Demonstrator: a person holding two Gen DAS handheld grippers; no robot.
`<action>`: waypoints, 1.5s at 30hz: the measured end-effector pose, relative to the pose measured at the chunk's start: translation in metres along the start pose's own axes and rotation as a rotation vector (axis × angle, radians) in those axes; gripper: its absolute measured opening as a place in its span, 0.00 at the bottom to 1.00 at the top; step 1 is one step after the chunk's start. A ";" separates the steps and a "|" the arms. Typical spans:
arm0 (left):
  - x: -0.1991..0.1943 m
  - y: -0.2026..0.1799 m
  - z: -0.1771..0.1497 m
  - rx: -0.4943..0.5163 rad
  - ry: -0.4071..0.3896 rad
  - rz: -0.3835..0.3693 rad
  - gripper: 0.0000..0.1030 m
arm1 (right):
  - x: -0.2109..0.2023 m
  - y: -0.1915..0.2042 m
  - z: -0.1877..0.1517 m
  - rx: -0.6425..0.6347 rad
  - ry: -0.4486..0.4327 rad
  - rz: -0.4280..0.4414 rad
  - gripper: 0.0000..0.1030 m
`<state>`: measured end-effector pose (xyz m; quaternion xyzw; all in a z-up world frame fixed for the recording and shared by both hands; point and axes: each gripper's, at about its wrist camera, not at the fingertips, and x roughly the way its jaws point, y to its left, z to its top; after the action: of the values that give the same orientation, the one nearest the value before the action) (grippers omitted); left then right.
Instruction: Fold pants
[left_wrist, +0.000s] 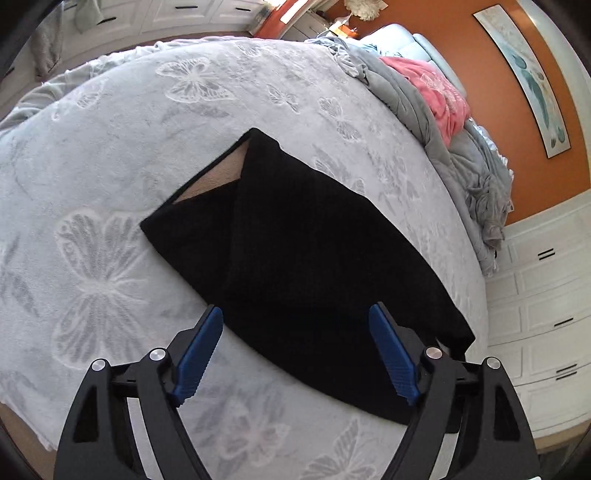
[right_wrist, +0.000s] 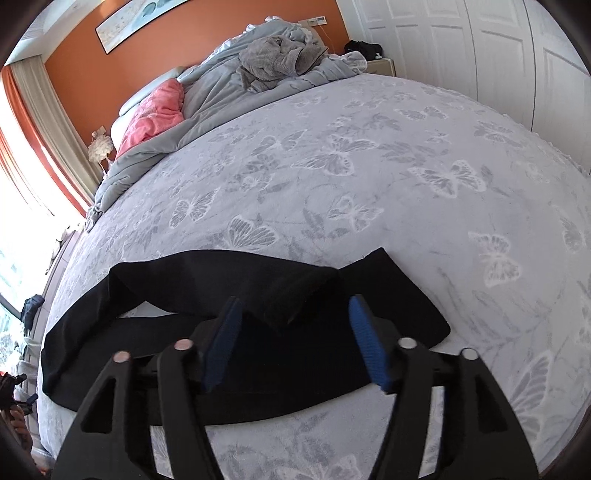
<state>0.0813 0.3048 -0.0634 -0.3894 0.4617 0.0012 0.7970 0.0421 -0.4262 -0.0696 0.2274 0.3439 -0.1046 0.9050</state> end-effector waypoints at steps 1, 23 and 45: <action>0.008 0.000 0.003 -0.035 0.017 -0.022 0.76 | -0.001 -0.001 0.000 0.007 0.000 0.006 0.62; 0.000 -0.007 0.064 -0.126 -0.063 -0.080 0.00 | 0.064 0.010 0.040 0.381 0.023 0.272 0.03; 0.075 0.022 0.023 -0.232 0.111 -0.139 0.05 | 0.056 -0.029 -0.009 0.220 0.040 0.039 0.04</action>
<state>0.1334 0.3074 -0.1265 -0.5094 0.4735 -0.0224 0.7182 0.0683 -0.4486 -0.1231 0.3343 0.3438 -0.1196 0.8693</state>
